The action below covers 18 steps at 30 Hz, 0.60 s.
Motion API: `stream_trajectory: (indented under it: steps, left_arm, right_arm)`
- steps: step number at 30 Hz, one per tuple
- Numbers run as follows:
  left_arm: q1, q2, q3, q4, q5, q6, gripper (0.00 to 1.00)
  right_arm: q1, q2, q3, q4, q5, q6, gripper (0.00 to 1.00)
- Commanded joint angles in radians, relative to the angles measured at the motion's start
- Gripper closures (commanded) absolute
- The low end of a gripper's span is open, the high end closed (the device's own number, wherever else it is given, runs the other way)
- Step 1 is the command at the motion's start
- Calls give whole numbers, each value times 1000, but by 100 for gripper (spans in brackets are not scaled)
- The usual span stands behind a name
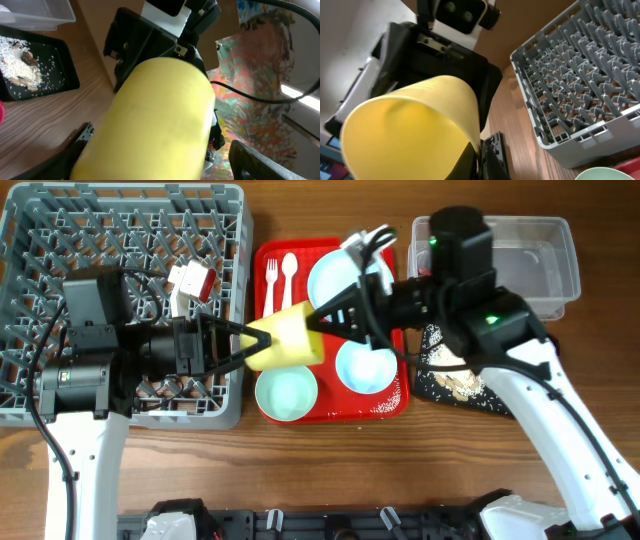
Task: Sort waste into correct bins and load items into the dishwasher rack
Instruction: 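Hand the yellow cup from the right gripper to the left gripper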
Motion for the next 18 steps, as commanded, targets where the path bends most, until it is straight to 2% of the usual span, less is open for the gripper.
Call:
stream_trajectory:
  steps: [1, 7, 10, 12, 13, 15, 18]
  left_arm:
    - [-16, -1, 3, -8, 30, 19, 16]
    - [-40, -1, 3, -7, 30, 19, 27]
    - [-40, -1, 3, -6, 29, 20, 37]
    - [-40, -1, 3, -6, 18, 20, 42]
    - [-40, -1, 3, -6, 3, 20, 43]
    - [-38, -1, 3, -7, -89, 19, 43]
    - [-14, -4, 3, -21, -302, -16, 42]
  right_arm:
    - [21, 23, 3, 39, 61, 47, 96]
    - [21, 31, 3, 58, 61, 67, 96]
    - [21, 31, 3, 48, 61, 68, 95]
    - [21, 30, 3, 45, 61, 68, 40]
    - [20, 29, 3, 46, 61, 69, 32]
    - [7, 26, 3, 44, 91, 66, 23]
    - [-30, 19, 3, -1, 186, 63, 22]
